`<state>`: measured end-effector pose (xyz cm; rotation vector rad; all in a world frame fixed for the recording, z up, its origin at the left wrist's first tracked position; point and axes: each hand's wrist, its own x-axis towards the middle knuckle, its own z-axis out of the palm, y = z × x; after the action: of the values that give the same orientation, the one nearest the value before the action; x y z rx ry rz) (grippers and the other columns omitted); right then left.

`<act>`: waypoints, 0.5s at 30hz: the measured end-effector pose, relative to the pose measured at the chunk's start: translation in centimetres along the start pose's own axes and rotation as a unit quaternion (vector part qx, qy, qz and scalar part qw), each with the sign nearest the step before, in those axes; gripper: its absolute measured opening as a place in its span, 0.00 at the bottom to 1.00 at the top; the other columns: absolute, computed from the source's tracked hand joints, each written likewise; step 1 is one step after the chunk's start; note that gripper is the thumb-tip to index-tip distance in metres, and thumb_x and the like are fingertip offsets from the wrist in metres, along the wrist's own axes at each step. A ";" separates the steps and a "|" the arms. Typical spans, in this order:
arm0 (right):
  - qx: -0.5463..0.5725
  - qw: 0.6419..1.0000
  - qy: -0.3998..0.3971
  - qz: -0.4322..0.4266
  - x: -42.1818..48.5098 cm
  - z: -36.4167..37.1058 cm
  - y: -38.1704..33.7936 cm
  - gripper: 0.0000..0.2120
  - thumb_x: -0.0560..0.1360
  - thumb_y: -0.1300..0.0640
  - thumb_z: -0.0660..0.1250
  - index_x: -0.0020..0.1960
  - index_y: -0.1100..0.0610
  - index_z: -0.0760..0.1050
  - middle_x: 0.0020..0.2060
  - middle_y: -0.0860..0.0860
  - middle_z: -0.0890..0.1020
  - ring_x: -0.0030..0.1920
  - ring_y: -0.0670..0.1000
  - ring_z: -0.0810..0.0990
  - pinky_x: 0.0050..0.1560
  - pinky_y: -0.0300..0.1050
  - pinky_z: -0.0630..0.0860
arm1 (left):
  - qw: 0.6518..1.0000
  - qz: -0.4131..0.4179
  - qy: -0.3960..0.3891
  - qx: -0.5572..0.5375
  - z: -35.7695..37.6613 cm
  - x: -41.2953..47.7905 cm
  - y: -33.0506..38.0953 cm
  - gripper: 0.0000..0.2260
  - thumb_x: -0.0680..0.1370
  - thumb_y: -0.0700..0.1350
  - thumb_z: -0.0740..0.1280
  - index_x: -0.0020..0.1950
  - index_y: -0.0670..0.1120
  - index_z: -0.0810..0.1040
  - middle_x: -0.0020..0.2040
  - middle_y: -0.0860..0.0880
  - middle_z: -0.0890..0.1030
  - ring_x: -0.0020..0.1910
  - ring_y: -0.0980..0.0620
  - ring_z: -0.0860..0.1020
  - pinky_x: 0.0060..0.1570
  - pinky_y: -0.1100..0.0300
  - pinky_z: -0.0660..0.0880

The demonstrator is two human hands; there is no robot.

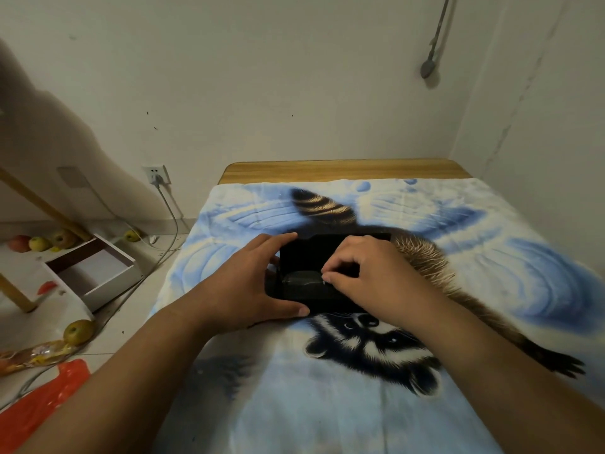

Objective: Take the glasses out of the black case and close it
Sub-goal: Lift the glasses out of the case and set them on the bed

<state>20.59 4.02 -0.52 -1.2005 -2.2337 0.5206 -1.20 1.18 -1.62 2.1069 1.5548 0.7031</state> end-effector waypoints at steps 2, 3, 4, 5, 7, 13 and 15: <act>-0.009 1.000 -0.005 0.013 0.1 0.0 0.0 0.04 0.71 0.53 0.72 0.40 0.50 0.85 0.42 0.48 0.82 0.48 0.51 0.78 0.55 0.52 0.74 | 1.000 0.000 0.000 -0.003 0.0 0.0 0.0 0.45 0.63 0.58 0.80 0.76 0.57 0.62 0.65 0.56 0.72 0.58 0.57 0.75 0.53 0.68 0.75; -0.015 1.000 -0.008 0.022 0.1 0.0 0.0 0.04 0.71 0.52 0.71 0.40 0.50 0.85 0.42 0.48 0.82 0.48 0.52 0.78 0.56 0.53 0.74 | 1.000 -0.001 0.000 -0.005 0.0 0.0 0.0 0.45 0.63 0.58 0.80 0.76 0.57 0.62 0.65 0.55 0.73 0.59 0.56 0.75 0.54 0.65 0.76; -0.020 0.999 -0.013 0.030 0.1 -0.1 0.0 0.05 0.71 0.52 0.71 0.40 0.50 0.85 0.43 0.48 0.81 0.49 0.52 0.78 0.57 0.54 0.73 | 1.000 -0.001 -0.002 -0.004 0.0 0.0 0.1 0.45 0.63 0.58 0.80 0.76 0.57 0.62 0.66 0.55 0.73 0.59 0.55 0.75 0.56 0.62 0.77; -0.025 0.999 -0.020 0.036 0.2 -0.2 -0.1 0.05 0.71 0.51 0.71 0.41 0.50 0.85 0.43 0.48 0.81 0.49 0.53 0.78 0.58 0.55 0.73 | 1.000 -0.002 -0.003 -0.003 0.0 0.1 0.1 0.45 0.63 0.58 0.80 0.76 0.57 0.61 0.66 0.55 0.73 0.59 0.54 0.76 0.56 0.61 0.77; -0.029 0.998 -0.037 0.043 0.3 -0.3 -0.1 0.06 0.72 0.51 0.70 0.41 0.51 0.85 0.44 0.48 0.80 0.50 0.53 0.78 0.59 0.56 0.72 | 1.000 -0.002 -0.004 0.000 0.0 0.1 0.1 0.45 0.63 0.59 0.79 0.76 0.57 0.61 0.66 0.55 0.73 0.59 0.54 0.76 0.57 0.59 0.77; -0.014 0.995 -0.069 0.067 0.7 -0.4 -0.1 0.06 0.71 0.50 0.71 0.40 0.51 0.85 0.38 0.46 0.80 0.44 0.46 0.79 0.55 0.52 0.76 | 1.000 0.000 -0.006 0.000 0.0 0.0 -0.2 0.45 0.63 0.60 0.79 0.76 0.57 0.61 0.66 0.55 0.72 0.59 0.55 0.75 0.57 0.60 0.77; -0.010 0.995 -0.071 0.068 0.8 -0.4 -0.1 0.06 0.71 0.50 0.71 0.40 0.51 0.84 0.38 0.44 0.79 0.44 0.45 0.79 0.52 0.51 0.77 | 1.000 0.000 -0.005 0.002 0.1 0.0 -0.3 0.45 0.63 0.60 0.79 0.75 0.58 0.61 0.65 0.56 0.72 0.58 0.55 0.75 0.56 0.61 0.77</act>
<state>20.41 4.71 0.06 -1.3724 -2.2906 0.6571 -1.36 1.30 -1.84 2.1110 1.5518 0.6887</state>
